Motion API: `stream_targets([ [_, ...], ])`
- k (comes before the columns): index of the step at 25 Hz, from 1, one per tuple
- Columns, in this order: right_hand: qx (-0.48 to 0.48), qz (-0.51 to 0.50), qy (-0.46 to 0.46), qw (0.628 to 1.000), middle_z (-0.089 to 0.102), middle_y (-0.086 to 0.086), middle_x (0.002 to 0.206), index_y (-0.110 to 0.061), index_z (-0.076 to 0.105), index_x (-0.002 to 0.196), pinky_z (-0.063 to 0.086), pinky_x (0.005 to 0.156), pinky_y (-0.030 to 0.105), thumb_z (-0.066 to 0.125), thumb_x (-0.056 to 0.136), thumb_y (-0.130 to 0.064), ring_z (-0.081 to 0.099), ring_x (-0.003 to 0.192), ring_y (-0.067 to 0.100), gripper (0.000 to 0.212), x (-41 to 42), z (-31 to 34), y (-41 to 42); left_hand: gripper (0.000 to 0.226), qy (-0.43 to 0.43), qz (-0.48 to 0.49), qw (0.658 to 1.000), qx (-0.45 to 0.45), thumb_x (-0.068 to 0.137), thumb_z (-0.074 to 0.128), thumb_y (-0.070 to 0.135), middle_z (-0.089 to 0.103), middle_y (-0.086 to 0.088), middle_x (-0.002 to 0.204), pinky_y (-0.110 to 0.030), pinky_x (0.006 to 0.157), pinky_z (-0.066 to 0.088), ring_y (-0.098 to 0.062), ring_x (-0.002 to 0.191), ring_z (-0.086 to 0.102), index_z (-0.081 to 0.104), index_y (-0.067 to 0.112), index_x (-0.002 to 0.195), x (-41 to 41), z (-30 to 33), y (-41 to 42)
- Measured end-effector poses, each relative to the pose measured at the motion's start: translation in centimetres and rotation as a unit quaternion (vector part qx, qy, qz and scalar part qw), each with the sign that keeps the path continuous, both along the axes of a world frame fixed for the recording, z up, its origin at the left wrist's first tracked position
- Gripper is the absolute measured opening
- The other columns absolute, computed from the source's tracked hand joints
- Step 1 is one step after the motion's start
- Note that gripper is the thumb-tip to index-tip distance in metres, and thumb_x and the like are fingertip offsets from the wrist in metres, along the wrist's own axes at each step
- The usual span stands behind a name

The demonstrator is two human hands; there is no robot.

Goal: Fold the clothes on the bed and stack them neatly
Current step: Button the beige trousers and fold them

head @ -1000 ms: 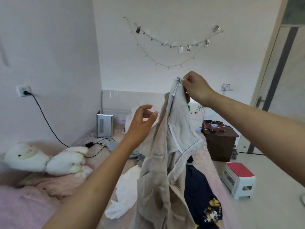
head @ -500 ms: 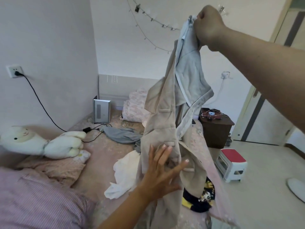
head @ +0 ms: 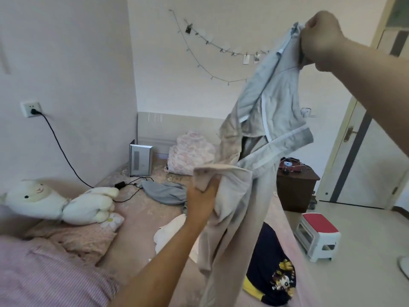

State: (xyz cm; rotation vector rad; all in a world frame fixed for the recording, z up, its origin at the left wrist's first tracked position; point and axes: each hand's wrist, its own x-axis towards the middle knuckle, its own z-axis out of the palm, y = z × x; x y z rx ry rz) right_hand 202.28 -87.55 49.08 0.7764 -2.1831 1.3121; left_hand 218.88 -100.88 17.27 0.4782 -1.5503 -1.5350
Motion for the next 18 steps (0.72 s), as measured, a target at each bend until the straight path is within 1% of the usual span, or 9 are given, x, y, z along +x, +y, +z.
stream_targets([
  [3, -0.071, -0.006, -0.060, 0.996, 0.044, 0.013, 0.080, -0.017, 0.046, 0.083, 0.032, 0.048, 0.032, 0.045, 0.099, 0.004, 0.038, 0.066, 0.016, 0.026, -2.7, -0.7, 3.9, 0.034, 0.022, -0.033, 0.993, 0.110, 0.096, 0.068, 0.031, 0.073, -0.009, 0.114, -0.035, 0.093, 0.054, -0.024, 0.105, 0.069, 0.067, 0.008, 0.121, 0.2, 6.4, -5.3],
  [5, -0.100, -0.008, -0.094, 0.990, 0.046, 0.013, 0.072, -0.020, 0.051, 0.081, 0.034, 0.042, 0.025, 0.044, 0.098, 0.004, 0.042, 0.061, 0.020, 0.030, -4.3, -2.0, 6.3, 0.035, 0.008, -0.055, 0.995, 0.078, 0.096, 0.069, 0.028, 0.072, -0.011, 0.118, -0.038, 0.095, 0.054, -0.026, 0.106, 0.068, 0.066, 0.008, 0.124, 0.5, 10.5, -8.8],
  [8, -0.084, 0.016, -0.131, 0.988, 0.033, 0.008, 0.053, -0.012, 0.042, 0.065, 0.027, 0.041, 0.018, 0.044, 0.091, 0.011, 0.028, 0.048, 0.016, 0.035, -5.7, -3.8, 8.3, 0.024, -0.016, -0.138, 0.990, 0.012, 0.098, 0.063, 0.010, 0.071, -0.017, 0.118, -0.038, 0.091, 0.057, -0.030, 0.105, 0.068, 0.066, 0.005, 0.121, 0.7, 14.5, -11.2],
  [10, -0.104, 0.046, -0.157, 0.981, 0.027, 0.005, 0.052, -0.010, 0.039, 0.067, 0.019, 0.046, 0.019, 0.045, 0.085, 0.012, 0.021, 0.047, 0.015, 0.029, -6.3, -4.2, 8.8, 0.022, 0.007, -0.205, 0.979, -0.010, 0.104, 0.050, 0.011, 0.072, -0.014, 0.114, -0.035, 0.086, 0.059, -0.028, 0.103, 0.069, 0.064, 0.006, 0.121, 0.8, 17.4, -12.0],
  [12, -0.124, 0.080, -0.157, 0.976, 0.033, 0.004, 0.054, -0.015, 0.042, 0.073, 0.022, 0.048, 0.022, 0.052, 0.094, -0.004, 0.027, 0.048, 0.018, 0.025, -6.2, -4.3, 9.3, 0.040, 0.049, -0.266, 0.962, 0.047, 0.109, 0.034, 0.031, 0.070, -0.012, 0.122, -0.033, 0.090, 0.058, -0.021, 0.105, 0.070, 0.061, 0.006, 0.126, 1.0, 20.0, -12.5],
  [14, -0.136, 0.136, -0.148, 0.970, 0.052, 0.001, 0.075, -0.021, 0.050, 0.100, 0.037, 0.055, 0.027, 0.059, 0.102, -0.029, 0.047, 0.061, 0.015, 0.013, -5.5, -4.1, 10.1, 0.051, 0.033, -0.293, 0.955, 0.046, 0.109, 0.028, 0.040, 0.065, -0.014, 0.131, -0.033, 0.091, 0.058, -0.020, 0.109, 0.069, 0.059, 0.005, 0.131, 1.5, 21.9, -12.9],
  [16, -0.106, 0.192, -0.135, 0.966, 0.057, 0.002, 0.094, -0.025, 0.049, 0.124, 0.046, 0.066, 0.034, 0.064, 0.100, -0.031, 0.056, 0.077, 0.014, 0.029, -5.2, -3.9, 11.0, 0.041, -0.064, -0.283, 0.955, -0.061, 0.106, 0.047, 0.034, 0.057, -0.021, 0.140, -0.032, 0.088, 0.059, -0.018, 0.105, 0.071, 0.056, 0.004, 0.132, 2.4, 23.1, -13.5],
  [17, -0.081, 0.203, -0.111, 0.970, 0.057, 0.003, 0.096, -0.023, 0.052, 0.122, 0.046, 0.064, 0.033, 0.065, 0.099, -0.028, 0.057, 0.078, 0.014, 0.027, -4.9, -3.8, 11.5, 0.054, -0.125, -0.288, 0.943, -0.111, 0.094, 0.070, 0.037, 0.057, -0.022, 0.140, -0.030, 0.087, 0.059, -0.018, 0.103, 0.071, 0.054, 0.003, 0.133, 2.9, 23.6, -13.4],
  [18, -0.056, 0.199, -0.083, 0.975, 0.057, 0.002, 0.093, -0.020, 0.057, 0.114, 0.044, 0.060, 0.030, 0.066, 0.098, -0.025, 0.055, 0.075, 0.014, 0.019, -4.7, -3.9, 11.8, 0.085, -0.190, -0.301, 0.922, -0.153, 0.070, 0.090, 0.045, 0.060, -0.021, 0.135, -0.030, 0.087, 0.060, -0.018, 0.103, 0.071, 0.053, 0.002, 0.133, 3.5, 23.9, -13.4],
])
